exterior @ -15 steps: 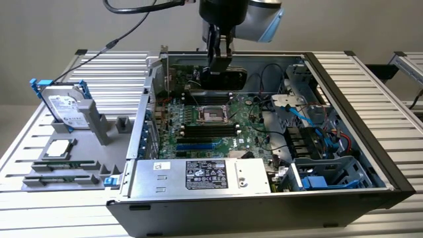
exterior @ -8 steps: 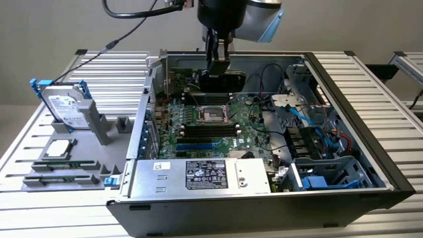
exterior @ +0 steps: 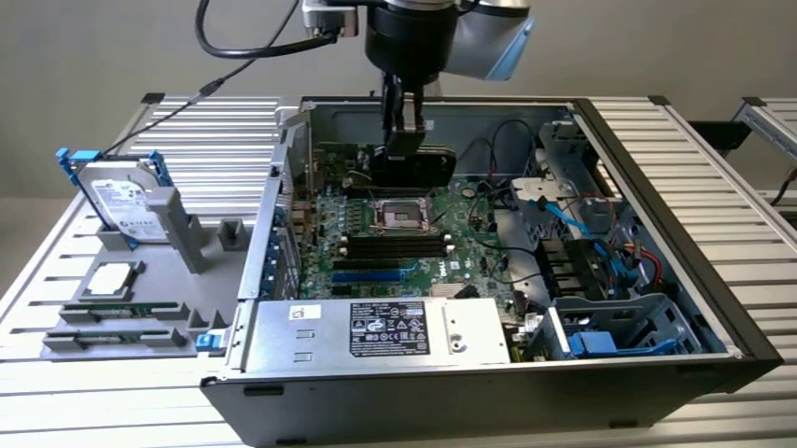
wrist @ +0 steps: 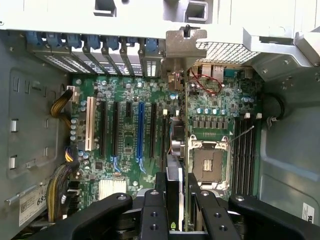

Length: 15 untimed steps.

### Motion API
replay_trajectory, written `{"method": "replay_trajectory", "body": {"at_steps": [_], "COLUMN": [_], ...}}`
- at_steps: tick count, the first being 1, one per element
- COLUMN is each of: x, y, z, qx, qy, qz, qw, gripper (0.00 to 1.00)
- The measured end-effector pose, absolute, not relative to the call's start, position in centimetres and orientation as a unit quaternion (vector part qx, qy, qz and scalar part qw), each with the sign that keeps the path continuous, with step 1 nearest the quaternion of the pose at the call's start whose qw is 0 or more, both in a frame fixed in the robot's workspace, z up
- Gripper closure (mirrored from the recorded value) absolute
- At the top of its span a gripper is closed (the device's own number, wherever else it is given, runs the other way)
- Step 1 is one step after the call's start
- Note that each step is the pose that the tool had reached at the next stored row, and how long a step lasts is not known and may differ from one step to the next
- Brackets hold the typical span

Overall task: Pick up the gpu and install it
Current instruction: 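Insert the gpu into the slot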

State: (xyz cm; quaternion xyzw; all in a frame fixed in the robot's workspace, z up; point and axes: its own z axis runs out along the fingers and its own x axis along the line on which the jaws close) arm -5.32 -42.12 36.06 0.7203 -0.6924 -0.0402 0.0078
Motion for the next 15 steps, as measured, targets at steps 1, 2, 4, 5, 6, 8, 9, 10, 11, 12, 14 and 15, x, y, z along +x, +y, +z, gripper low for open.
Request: {"method": "replay_trajectory", "body": {"at_steps": [1, 2, 4, 5, 6, 8, 9, 10, 11, 12, 14, 15], "x": [-5.4, -5.4, -5.5, -5.5, -5.5, -5.5, -5.5, -5.5, -5.6, -5.6, -5.6, -5.6], "y": [-42.1, -42.1, -42.1, -42.1, -42.1, -42.1, -42.1, -42.1, -42.2, -42.4, -42.7, -42.8], "z": [35.8, 35.6, 35.3, 35.1, 34.9, 34.6, 34.5, 34.5, 34.5, 34.5, 34.5, 34.5], "qx": [0.720, 0.720, 0.721, 0.721, 0.721, 0.721, 0.721, 0.721, 0.721, 0.721, 0.721, 0.721], "qy": [-0.692, -0.692, -0.692, -0.692, -0.692, -0.692, -0.692, -0.692, -0.692, -0.692, -0.692, -0.692], "qz": [-0.039, -0.039, -0.038, -0.038, -0.037, -0.037, -0.037, -0.037, -0.037, -0.037, -0.037, -0.037], "qw": [0.009, 0.009, 0.010, 0.010, 0.011, 0.011, 0.012, 0.012, 0.012, 0.012, 0.012, 0.012], "gripper": [0.73, 0.73, 0.73, 0.73, 0.73, 0.73, 0.73, 0.73, 0.73, 0.73, 0.73, 0.73]}}
